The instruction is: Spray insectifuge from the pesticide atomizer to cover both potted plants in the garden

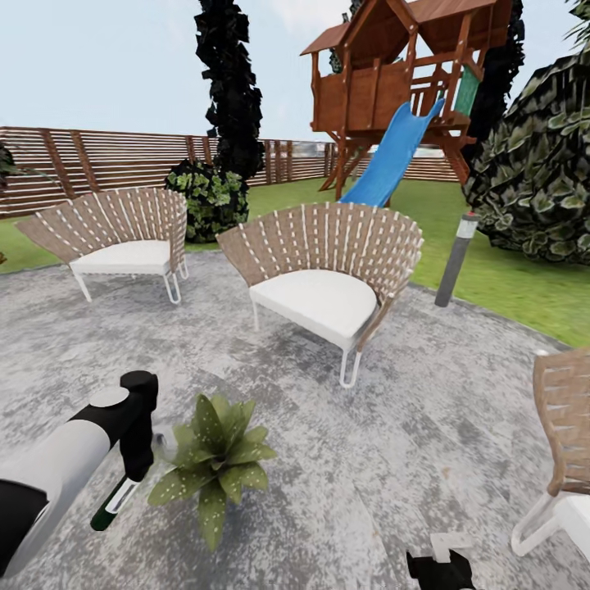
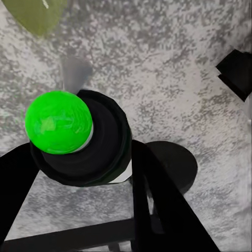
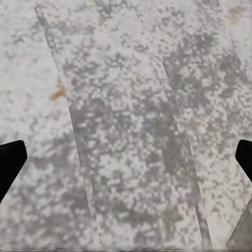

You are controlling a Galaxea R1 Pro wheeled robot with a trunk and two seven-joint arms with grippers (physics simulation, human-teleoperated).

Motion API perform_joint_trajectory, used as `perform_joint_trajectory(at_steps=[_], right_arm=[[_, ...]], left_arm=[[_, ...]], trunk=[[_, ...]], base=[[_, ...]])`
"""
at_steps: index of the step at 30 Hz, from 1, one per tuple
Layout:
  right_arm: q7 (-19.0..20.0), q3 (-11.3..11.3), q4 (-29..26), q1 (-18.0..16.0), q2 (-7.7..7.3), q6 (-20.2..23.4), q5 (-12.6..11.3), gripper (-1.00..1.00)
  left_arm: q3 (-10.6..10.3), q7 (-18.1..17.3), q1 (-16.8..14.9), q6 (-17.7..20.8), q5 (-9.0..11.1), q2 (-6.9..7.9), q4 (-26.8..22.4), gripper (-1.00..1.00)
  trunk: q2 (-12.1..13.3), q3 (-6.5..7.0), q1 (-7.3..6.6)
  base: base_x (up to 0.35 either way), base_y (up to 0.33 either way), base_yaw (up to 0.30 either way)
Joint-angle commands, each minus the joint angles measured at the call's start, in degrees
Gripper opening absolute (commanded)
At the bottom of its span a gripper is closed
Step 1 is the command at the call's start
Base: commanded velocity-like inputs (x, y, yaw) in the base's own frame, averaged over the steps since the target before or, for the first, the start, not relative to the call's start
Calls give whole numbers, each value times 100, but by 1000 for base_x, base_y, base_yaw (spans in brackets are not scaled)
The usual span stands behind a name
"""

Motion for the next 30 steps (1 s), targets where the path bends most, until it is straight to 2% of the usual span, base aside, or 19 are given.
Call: perform_joint_trajectory(at_steps=[1,7,11,16,21,26,28,30], right_arm=[[-13,-38,9,-4,-1,-24,61,100],[-13,-44,1,-4,-10,-24,61,100],[-13,-39,7,-4,-4,-24,61,100],[-13,-38,7,-4,-4,-24,61,100],[-13,-38,5,-4,-4,-24,61,100],[-13,-38,4,-4,-4,-24,61,100],[-13,-38,6,-4,-4,-21,66,100],[-7,-35,13,-4,-4,-13,87,100]], left_arm=[[-21,-44,-3,63,-15,-1,-8,-100],[-12,-44,-3,80,58,-51,0,-100],[-23,-44,-2,83,407,-99,0,-100],[-36,-44,4,72,850,-80,15,-100],[-42,-44,13,66,1166,-92,22,-100],[-38,-44,14,55,1394,-75,24,-100],[-37,-44,16,48,1427,-47,24,-100],[-37,102,149,21,1475,-36,13,-100]], trunk=[[-2,-5,-4],[-2,-5,-4],[-2,-5,-4],[-2,-5,-4],[-2,-5,-4],[-2,-5,-4],[-2,-5,-4],[-2,-5,-4]], base=[[-280,-101,114],[-319,-38,27],[-318,-113,1],[-312,-104,0],[-309,-53,0],[-275,-135,0],[-139,-34,0],[-40,-10,0]])
